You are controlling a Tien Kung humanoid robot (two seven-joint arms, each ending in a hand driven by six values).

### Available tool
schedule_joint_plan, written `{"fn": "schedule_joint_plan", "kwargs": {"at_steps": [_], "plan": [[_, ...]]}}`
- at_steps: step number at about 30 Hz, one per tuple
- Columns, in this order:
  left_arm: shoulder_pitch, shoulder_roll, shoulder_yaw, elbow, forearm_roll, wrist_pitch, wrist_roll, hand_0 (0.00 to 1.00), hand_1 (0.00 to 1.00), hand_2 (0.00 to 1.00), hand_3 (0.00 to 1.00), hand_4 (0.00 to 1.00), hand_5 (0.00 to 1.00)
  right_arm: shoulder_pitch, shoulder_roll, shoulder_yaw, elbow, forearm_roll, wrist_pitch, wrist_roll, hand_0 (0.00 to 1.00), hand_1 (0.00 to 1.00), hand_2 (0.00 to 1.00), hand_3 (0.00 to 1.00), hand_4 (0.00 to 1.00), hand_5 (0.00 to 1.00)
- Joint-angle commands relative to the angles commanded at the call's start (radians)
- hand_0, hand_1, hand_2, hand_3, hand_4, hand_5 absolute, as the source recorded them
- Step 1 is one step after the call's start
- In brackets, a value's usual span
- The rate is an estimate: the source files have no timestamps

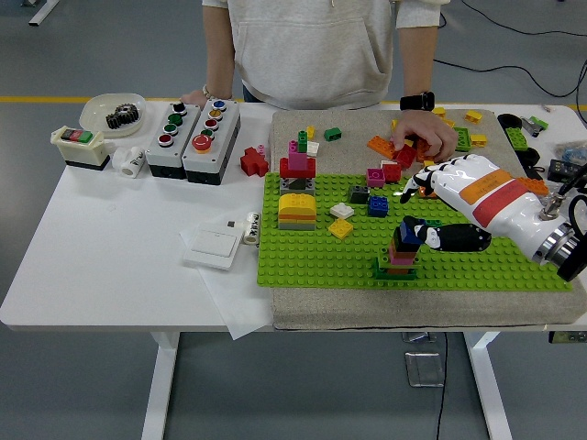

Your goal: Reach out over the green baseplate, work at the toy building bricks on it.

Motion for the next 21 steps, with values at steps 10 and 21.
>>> {"fn": "schedule_joint_plan", "kwargs": {"at_steps": [10,21], "plan": [[-0.005,0.0,0.006,-0.001,-0.01,0.001,-0.003,0.406,0.543,0.645,0.81,0.856,0.921,-0.024,0.001,0.007,-0.007,-0.001,-0.014,0.011,0.515,0.495,0.554,0.528,0.584,0.374],[-0.009,-0.001,0.012,-0.001,-0.018,0.002,-0.006,0.405,0.542,0.646,0.809,0.853,0.92,-0.037,0.009,-0.009,-0.046,-0.018,-0.003,0.015,0.506,0.492,0.547,0.519,0.585,0.371]]}}
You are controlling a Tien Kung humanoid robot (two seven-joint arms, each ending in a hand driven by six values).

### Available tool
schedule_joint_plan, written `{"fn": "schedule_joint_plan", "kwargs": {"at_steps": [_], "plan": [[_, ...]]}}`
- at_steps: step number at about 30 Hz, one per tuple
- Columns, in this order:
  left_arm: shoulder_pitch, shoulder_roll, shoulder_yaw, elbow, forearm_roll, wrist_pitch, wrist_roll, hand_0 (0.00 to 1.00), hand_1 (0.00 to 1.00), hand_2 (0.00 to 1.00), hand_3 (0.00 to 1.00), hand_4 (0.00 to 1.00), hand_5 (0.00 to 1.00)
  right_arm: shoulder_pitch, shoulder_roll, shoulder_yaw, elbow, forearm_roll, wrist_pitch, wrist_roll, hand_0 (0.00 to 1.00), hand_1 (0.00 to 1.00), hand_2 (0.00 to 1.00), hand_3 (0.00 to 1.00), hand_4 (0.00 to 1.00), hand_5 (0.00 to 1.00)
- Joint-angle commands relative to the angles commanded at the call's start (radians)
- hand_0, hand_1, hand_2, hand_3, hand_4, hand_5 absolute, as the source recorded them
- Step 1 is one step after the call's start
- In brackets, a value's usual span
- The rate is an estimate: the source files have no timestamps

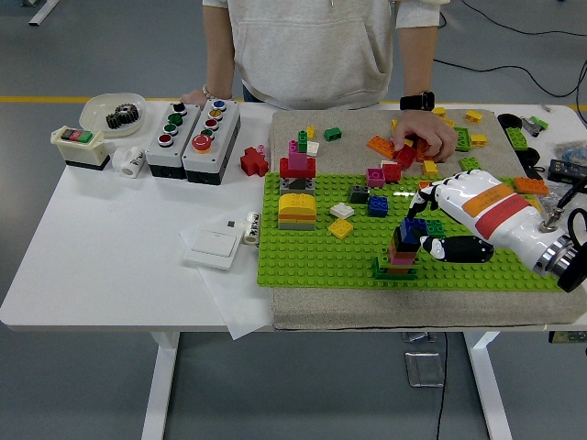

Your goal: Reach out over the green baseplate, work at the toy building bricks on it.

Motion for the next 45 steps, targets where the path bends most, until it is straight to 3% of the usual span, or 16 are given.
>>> {"fn": "schedule_joint_plan", "kwargs": {"at_steps": [45], "plan": [[-0.001,0.001,-0.004,-0.001,0.007,-0.004,0.004,0.403,0.542,0.646,0.809,0.853,0.922,-0.002,0.019,-0.038,-0.01,-0.022,0.017,-0.002,0.478,0.502,0.549,0.521,0.606,0.363]]}}
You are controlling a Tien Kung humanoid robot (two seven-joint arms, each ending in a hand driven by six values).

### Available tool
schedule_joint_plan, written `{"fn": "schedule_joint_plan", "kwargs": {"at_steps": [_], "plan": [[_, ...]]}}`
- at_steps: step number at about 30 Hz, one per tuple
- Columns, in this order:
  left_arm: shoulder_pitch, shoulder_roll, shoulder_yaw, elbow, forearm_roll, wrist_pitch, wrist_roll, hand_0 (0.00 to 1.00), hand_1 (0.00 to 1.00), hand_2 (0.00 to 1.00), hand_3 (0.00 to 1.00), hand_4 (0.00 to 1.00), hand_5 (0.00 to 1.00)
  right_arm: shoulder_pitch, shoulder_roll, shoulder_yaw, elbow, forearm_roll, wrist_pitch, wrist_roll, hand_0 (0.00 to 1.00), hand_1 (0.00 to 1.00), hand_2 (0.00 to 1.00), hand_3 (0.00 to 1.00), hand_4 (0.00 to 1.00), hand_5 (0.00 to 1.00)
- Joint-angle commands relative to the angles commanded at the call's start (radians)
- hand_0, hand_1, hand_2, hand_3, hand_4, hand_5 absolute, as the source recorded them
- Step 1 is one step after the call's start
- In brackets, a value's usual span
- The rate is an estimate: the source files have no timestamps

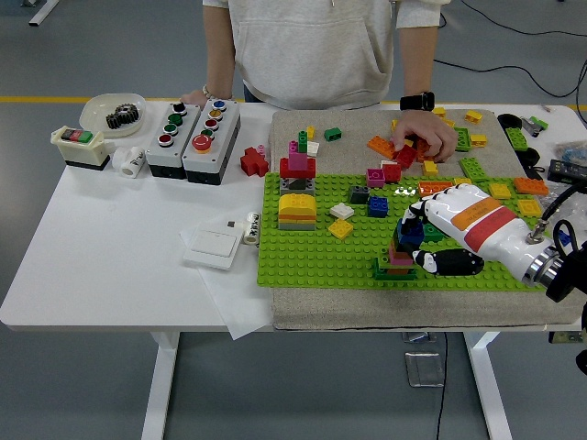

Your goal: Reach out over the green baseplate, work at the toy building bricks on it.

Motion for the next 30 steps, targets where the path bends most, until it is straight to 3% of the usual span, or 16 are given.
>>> {"fn": "schedule_joint_plan", "kwargs": {"at_steps": [30], "plan": [[0.001,0.001,-0.006,-0.001,0.01,-0.006,0.003,0.403,0.543,0.647,0.809,0.852,0.925,-0.018,0.004,0.01,-0.005,-0.007,0.027,-0.009,0.461,0.501,0.547,0.523,0.611,0.361]]}}
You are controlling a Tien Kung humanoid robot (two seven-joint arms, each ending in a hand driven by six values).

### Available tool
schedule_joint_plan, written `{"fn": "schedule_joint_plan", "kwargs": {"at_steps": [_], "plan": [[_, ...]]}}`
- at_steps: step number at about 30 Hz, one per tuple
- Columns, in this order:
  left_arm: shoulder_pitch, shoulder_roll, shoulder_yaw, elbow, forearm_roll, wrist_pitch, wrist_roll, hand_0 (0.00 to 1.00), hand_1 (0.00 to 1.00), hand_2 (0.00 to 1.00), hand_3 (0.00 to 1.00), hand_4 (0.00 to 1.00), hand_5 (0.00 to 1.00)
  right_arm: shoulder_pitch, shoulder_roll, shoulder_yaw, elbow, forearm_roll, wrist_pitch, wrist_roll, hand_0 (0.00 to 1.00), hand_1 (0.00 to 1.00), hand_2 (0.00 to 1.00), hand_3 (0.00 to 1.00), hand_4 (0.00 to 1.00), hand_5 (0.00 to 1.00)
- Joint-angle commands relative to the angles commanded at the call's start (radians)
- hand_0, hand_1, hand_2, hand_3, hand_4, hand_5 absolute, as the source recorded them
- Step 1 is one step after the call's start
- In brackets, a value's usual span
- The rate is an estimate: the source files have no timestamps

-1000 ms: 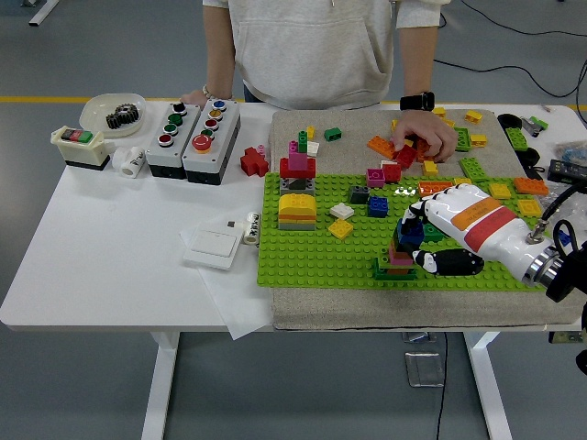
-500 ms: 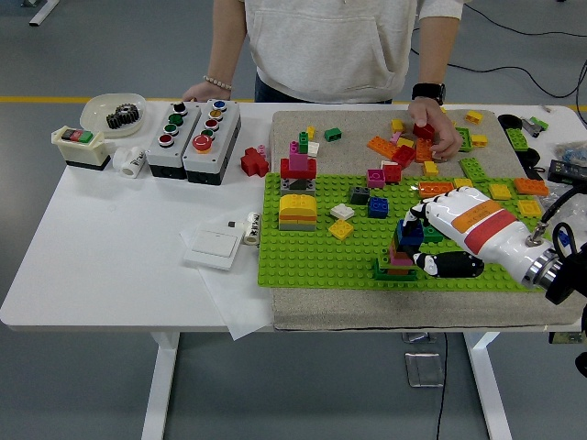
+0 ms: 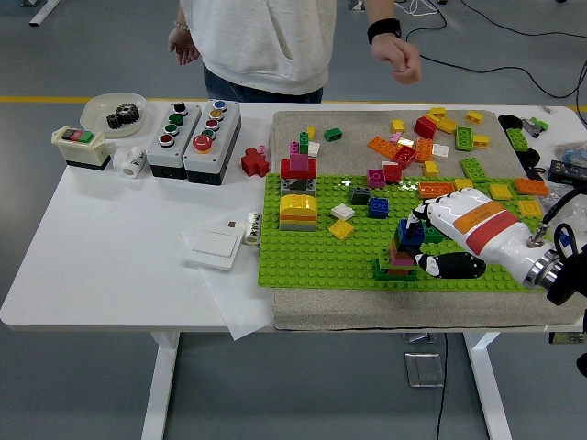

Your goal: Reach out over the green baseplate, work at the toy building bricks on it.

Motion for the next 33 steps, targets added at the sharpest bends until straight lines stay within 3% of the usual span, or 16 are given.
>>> {"fn": "schedule_joint_plan", "kwargs": {"at_steps": [18,19,26,29,30,31,33], "plan": [[-0.001,-0.001,0.003,0.001,-0.009,-0.001,-0.003,0.402,0.544,0.647,0.808,0.851,0.925,0.014,-0.008,0.018,0.039,0.018,-0.024,0.007,0.446,0.497,0.548,0.522,0.617,0.364],[-0.002,-0.001,0.003,0.002,-0.009,-0.002,-0.003,0.401,0.542,0.647,0.808,0.852,0.926,0.018,-0.009,0.02,0.044,0.02,-0.027,0.007,0.406,0.488,0.547,0.519,0.617,0.363],[-0.001,0.0,0.006,0.002,-0.014,-0.003,-0.004,0.401,0.541,0.647,0.808,0.853,0.928,0.053,-0.012,0.036,0.044,0.044,-0.059,0.017,0.379,0.485,0.546,0.519,0.617,0.361],[0.0,0.0,0.006,0.002,-0.015,-0.003,-0.004,0.401,0.541,0.647,0.808,0.853,0.928,0.113,0.001,0.06,-0.032,0.073,-0.118,0.035,0.379,0.485,0.546,0.519,0.617,0.361],[0.0,0.0,0.006,0.002,-0.014,-0.004,-0.004,0.401,0.541,0.647,0.808,0.853,0.928,0.131,0.005,0.066,-0.067,0.075,-0.13,0.036,0.379,0.485,0.546,0.519,0.617,0.361],[0.0,0.0,0.006,0.002,-0.014,-0.004,-0.004,0.401,0.541,0.646,0.808,0.853,0.927,0.151,0.009,0.076,-0.1,0.062,-0.135,0.036,0.461,0.545,0.596,0.558,0.654,0.356],[0.0,0.0,0.006,0.003,-0.014,-0.005,-0.004,0.401,0.541,0.646,0.808,0.853,0.927,0.193,0.016,0.093,-0.18,0.034,-0.141,0.04,0.461,0.545,0.596,0.558,0.654,0.356]]}}
